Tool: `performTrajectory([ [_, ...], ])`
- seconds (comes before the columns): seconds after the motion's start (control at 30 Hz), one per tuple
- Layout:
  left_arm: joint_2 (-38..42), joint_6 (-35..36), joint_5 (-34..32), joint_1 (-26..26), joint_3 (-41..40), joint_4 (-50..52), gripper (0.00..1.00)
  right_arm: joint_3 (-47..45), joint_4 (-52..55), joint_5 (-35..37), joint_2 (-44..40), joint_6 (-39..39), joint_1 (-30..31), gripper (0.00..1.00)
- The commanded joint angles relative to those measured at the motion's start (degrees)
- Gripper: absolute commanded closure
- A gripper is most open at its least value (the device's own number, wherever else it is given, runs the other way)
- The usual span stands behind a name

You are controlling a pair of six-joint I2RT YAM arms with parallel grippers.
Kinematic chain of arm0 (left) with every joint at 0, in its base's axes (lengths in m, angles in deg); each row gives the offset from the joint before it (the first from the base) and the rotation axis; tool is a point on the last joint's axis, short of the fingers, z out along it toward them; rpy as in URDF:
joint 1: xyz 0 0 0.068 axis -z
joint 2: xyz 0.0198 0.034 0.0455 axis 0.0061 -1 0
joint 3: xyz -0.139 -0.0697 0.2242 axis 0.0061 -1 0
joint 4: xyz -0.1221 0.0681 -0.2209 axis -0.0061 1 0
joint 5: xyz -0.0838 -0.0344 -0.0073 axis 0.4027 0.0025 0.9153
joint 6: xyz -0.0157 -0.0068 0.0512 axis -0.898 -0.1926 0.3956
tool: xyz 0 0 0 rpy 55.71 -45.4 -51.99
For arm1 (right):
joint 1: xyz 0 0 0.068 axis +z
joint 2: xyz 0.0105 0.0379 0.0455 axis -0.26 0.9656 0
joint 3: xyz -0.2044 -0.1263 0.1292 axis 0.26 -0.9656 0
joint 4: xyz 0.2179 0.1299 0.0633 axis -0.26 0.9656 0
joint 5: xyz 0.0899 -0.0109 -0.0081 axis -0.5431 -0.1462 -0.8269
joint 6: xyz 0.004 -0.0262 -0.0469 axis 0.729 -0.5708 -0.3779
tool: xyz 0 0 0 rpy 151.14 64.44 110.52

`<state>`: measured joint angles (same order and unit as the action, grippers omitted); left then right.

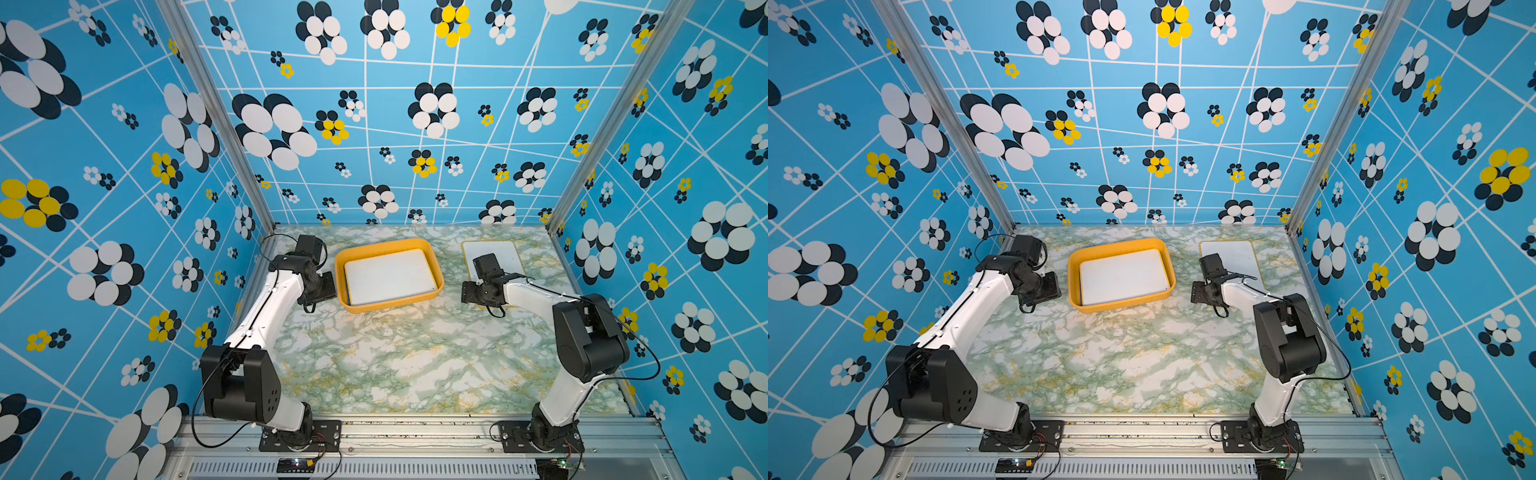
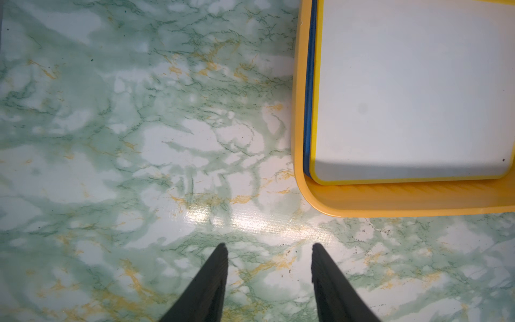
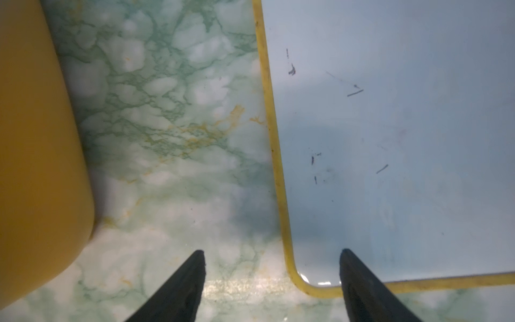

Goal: Put the whiteboard into the storage box
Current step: Move the whiteboard to the center of the board.

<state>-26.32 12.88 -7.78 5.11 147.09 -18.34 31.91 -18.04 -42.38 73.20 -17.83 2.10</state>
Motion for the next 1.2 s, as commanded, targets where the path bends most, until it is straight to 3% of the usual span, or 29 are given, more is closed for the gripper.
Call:
performTrajectory([
  [0.0, 1.8, -0.6, -0.3, -1.0, -2.1, 2.1, 0.49, -1.0, 0.2, -2.3, 0.2, 2.0, -0.3, 0.22],
  [0.7, 9.2, -1.6, 1.5, -2.0, -7.5, 3.4, 0.47, -9.6, 3.4, -6.1, -3.0, 6.7, 0.4, 0.24],
  [1.17, 12.8, -1.2, 4.2, -3.3, -9.9, 3.6, 0.46, -16.5, 4.0, -9.7, -4.9, 13.0, 9.2, 0.25],
])
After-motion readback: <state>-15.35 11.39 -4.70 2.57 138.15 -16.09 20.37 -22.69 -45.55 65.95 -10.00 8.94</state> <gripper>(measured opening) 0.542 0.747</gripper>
